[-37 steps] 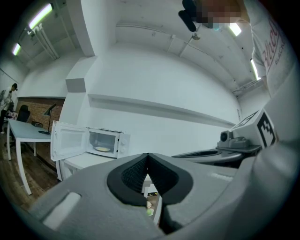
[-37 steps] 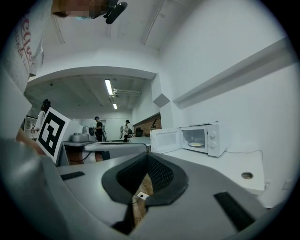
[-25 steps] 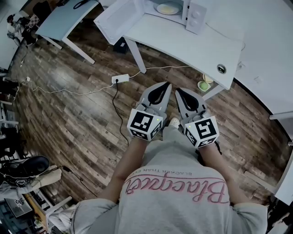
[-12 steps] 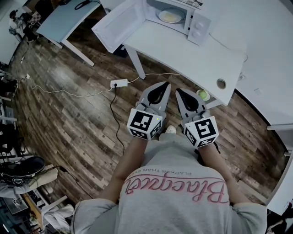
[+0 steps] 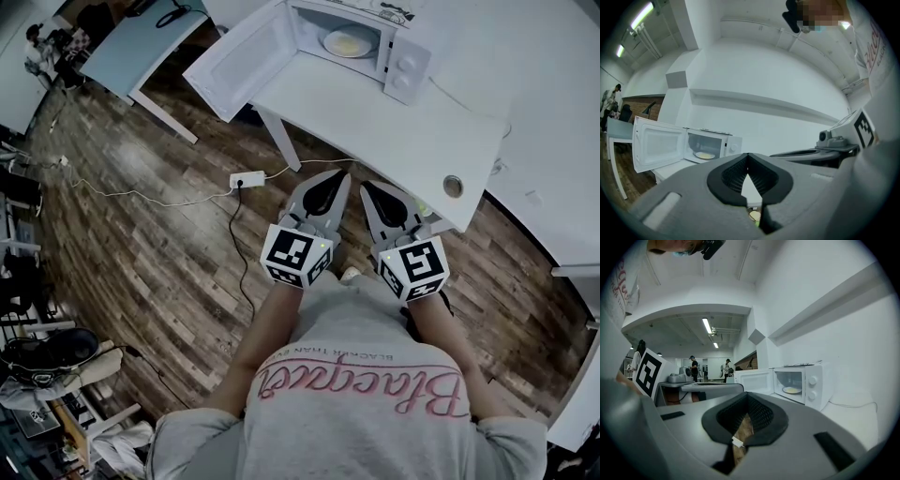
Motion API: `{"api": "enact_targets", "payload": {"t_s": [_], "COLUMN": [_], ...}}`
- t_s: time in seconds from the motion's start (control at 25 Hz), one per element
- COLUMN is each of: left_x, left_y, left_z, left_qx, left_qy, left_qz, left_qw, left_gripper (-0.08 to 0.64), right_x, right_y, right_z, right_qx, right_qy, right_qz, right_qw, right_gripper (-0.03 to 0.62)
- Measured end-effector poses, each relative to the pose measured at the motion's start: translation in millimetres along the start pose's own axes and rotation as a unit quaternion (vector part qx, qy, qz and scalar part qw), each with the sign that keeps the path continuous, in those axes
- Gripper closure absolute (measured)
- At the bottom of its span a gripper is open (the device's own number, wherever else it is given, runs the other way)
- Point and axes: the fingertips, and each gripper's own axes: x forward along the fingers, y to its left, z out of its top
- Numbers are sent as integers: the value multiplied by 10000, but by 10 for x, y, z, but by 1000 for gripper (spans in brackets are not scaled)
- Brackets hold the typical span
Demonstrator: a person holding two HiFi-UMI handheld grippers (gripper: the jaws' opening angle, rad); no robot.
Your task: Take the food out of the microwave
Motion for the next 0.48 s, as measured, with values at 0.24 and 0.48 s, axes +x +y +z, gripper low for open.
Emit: {"api": "enact_targets", "payload": {"t_s": [0.24, 0.48], "left_x": [128, 238], "left_y": [-35, -49], "left_z": [-63, 5], "left_qx": [-4, 47], "left_qy": [48, -8], "left_qz": [-51, -130], "left_qw": [10000, 9999], "left_gripper": [555, 554], "right_x": [11, -1], "right_y": [-122, -230], "right_z": [46, 72], "right_qx": [-13, 6], "right_qy": [-65, -98], "right_qz": [2, -69], "right_qw": [10000, 9999], "right_gripper": [583, 583]}}
